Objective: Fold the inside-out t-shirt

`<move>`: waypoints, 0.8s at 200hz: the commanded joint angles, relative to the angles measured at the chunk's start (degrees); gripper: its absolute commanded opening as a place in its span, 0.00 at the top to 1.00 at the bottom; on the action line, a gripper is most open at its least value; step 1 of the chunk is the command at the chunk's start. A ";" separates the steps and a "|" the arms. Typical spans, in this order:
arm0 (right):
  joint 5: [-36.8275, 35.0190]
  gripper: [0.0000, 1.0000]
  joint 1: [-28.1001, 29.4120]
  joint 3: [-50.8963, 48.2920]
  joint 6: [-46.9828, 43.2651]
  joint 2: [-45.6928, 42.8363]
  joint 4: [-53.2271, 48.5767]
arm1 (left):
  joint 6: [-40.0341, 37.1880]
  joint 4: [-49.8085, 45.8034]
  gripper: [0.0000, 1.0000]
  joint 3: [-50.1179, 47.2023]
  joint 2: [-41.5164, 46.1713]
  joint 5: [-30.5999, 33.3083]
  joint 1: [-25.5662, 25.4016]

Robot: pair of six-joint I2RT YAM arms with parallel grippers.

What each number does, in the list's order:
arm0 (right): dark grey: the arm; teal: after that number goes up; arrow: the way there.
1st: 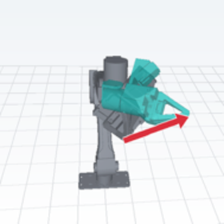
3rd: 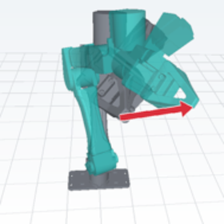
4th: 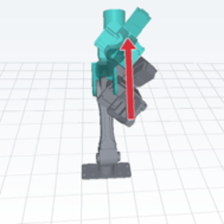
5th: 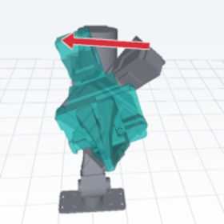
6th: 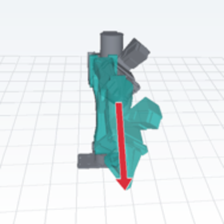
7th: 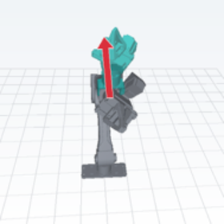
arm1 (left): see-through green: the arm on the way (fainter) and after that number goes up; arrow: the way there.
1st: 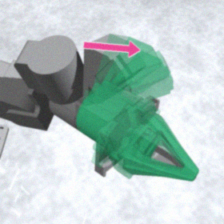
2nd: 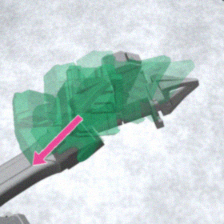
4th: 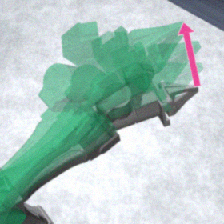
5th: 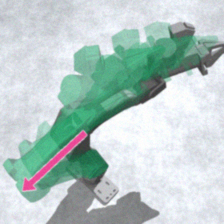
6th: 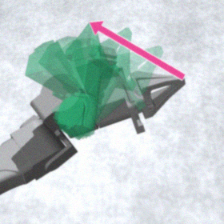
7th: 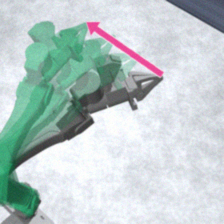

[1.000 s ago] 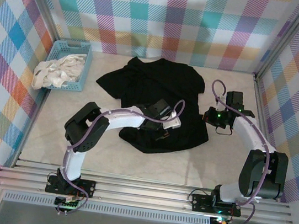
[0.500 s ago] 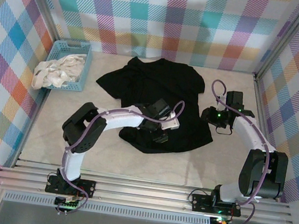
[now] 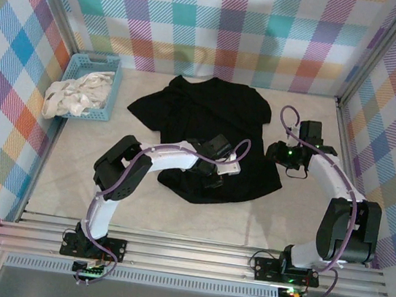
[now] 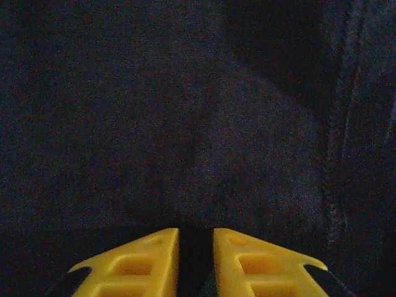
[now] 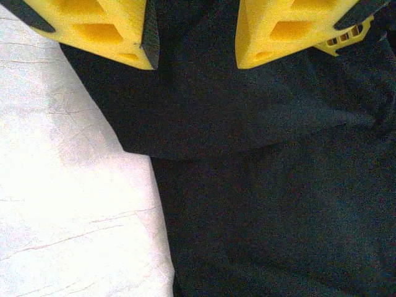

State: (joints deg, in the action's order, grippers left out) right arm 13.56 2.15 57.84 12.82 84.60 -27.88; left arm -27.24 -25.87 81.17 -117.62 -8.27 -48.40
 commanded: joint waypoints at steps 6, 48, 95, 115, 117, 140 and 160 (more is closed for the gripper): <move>0.94 0.60 -0.33 -0.54 -0.43 -0.04 1.05 | 0.62 -1.31 0.92 0.43 0.73 -1.94 -0.05; 1.19 0.60 -0.06 -1.23 -0.22 -2.20 0.79 | 4.28 1.89 1.00 -1.34 5.02 -8.18 2.43; 2.05 0.59 4.60 -7.32 1.50 -8.04 0.58 | 10.52 7.50 1.00 -5.68 10.26 -16.70 6.81; 2.29 0.59 8.71 -10.98 3.42 -8.97 1.98 | 12.28 9.43 1.00 -7.57 12.11 -18.17 7.95; 2.33 0.59 9.15 -11.34 3.61 -8.82 2.27 | 12.37 9.43 1.00 -7.70 12.25 -18.18 7.99; 2.32 0.59 13.40 -14.29 5.78 -5.83 4.59 | 12.63 11.33 1.00 -8.05 12.77 -17.84 8.25; 4.29 0.59 15.43 -16.11 7.75 -3.40 8.52 | 12.91 11.44 1.00 -8.10 13.14 -17.39 8.41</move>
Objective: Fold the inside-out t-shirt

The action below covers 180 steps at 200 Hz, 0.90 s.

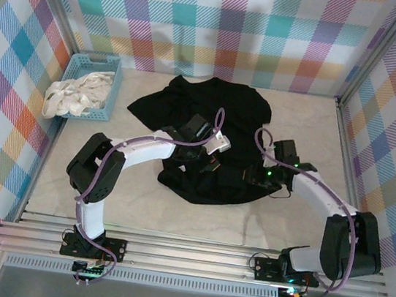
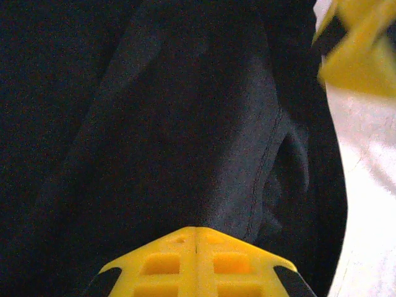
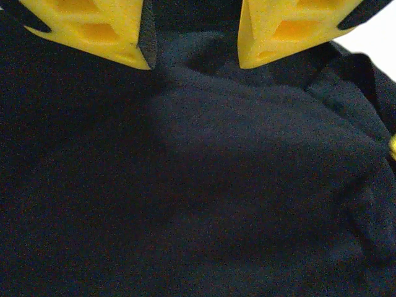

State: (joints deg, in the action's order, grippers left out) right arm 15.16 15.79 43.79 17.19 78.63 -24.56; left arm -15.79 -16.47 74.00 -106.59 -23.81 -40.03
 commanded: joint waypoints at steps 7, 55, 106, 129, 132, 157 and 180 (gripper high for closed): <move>4.06 0.59 2.43 -2.43 3.95 3.30 6.57 | 1.47 2.23 1.00 -1.04 2.24 -1.85 0.17; 9.82 0.50 4.73 -6.09 7.80 4.31 20.53 | 2.94 3.95 1.00 -2.97 3.78 -1.59 0.80; 12.28 0.36 4.70 -6.78 16.31 8.70 36.29 | 5.26 7.76 1.00 -6.07 5.86 -4.66 2.50; 12.75 0.32 4.69 -6.44 22.05 10.76 42.28 | 4.75 7.79 1.00 -6.98 6.39 -3.60 2.60; 12.45 0.32 4.64 -6.22 22.77 10.98 42.51 | 4.64 7.77 1.00 -7.06 6.39 -3.42 2.59; 11.19 0.32 4.70 -4.92 25.44 12.48 43.46 | 4.55 8.15 1.00 -7.77 6.66 -3.25 2.59; 10.49 0.39 4.74 -3.61 26.79 14.10 42.60 | 4.19 8.33 1.00 -8.12 6.66 -3.09 2.63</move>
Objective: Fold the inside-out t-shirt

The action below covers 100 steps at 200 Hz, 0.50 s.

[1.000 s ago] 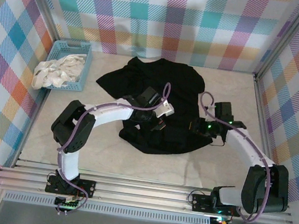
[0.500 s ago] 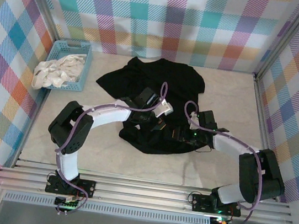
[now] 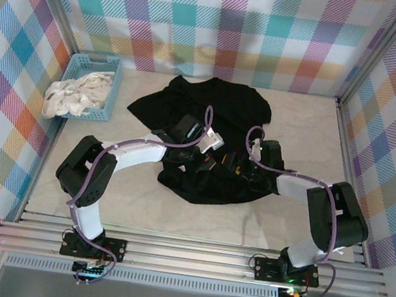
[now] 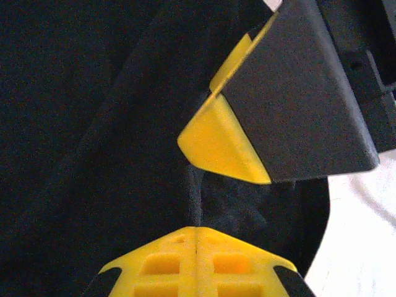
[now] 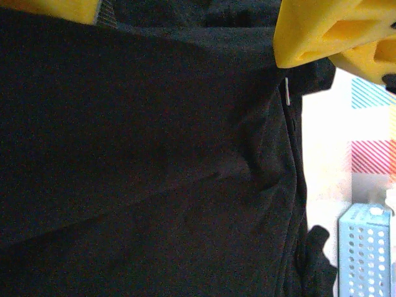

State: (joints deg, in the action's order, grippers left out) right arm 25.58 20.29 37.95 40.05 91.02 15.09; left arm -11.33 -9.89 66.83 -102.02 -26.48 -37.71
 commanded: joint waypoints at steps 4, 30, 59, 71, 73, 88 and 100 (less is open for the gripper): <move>0.07 0.43 0.26 2.42 4.18 2.02 2.78 | -0.26 1.87 1.00 -0.99 2.13 -0.33 0.28; 0.39 0.74 0.23 3.18 5.67 2.71 2.23 | -1.00 1.97 1.00 -1.12 1.59 0.10 0.27; -0.31 0.99 0.21 3.34 6.79 0.99 1.05 | -3.29 3.61 0.91 -2.77 1.40 1.67 -0.32; -0.55 1.00 0.23 3.34 7.05 0.12 0.52 | -4.07 3.99 0.81 -3.03 1.27 2.11 -0.73; -0.65 1.00 0.20 3.35 7.06 -0.14 0.26 | -4.16 4.00 0.78 -3.02 1.20 2.19 -0.81; -0.60 1.00 0.24 3.73 7.14 -1.05 -0.42 | -5.29 4.00 0.66 -2.95 0.76 3.58 -1.59; -0.52 1.00 0.26 3.95 7.13 -1.60 -1.06 | -5.87 4.51 0.58 -2.93 0.50 4.99 -2.25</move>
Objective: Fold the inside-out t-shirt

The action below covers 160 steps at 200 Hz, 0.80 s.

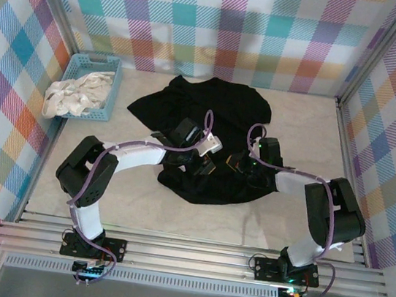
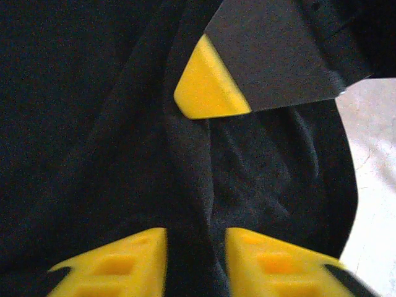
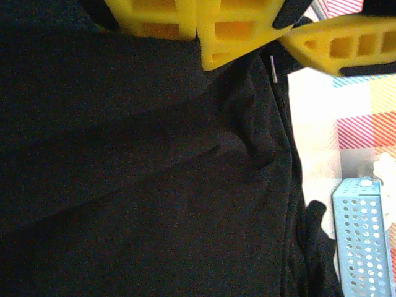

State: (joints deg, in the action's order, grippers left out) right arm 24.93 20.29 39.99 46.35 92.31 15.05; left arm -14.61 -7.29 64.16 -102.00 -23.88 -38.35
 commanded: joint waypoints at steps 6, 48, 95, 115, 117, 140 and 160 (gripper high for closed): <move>0.12 1.00 0.21 2.01 0.80 -3.14 -1.20 | -2.82 2.08 0.55 -0.18 0.17 2.93 -1.87; 0.36 1.00 0.21 2.20 1.03 -4.01 -2.02 | -4.15 0.73 0.45 3.07 -3.79 7.22 -3.47; -10.05 0.70 0.19 0.01 -4.41 -10.79 -10.76 | 2.28 0.70 0.97 6.31 -3.67 3.49 -3.02; -14.13 0.41 2.52 -8.10 -18.47 -20.50 -6.43 | 7.41 -1.74 1.00 7.36 -0.99 0.73 -1.63; -14.60 0.40 3.03 -8.75 -20.24 -21.38 -6.17 | 7.89 -1.91 1.00 7.44 -0.81 0.45 -1.46; -18.89 0.33 10.71 -15.97 -34.70 -27.76 -1.24 | 12.55 -5.47 1.00 9.22 2.07 -1.71 1.16; -21.38 0.35 15.99 -18.23 -40.89 -24.18 8.67 | 12.88 -12.00 1.00 12.89 3.14 -3.47 2.63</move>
State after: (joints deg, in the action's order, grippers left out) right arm 9.21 31.20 24.62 20.93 64.69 13.34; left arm -5.65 -11.99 71.81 -102.87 -23.22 -37.82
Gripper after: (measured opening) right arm 0.668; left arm 0.050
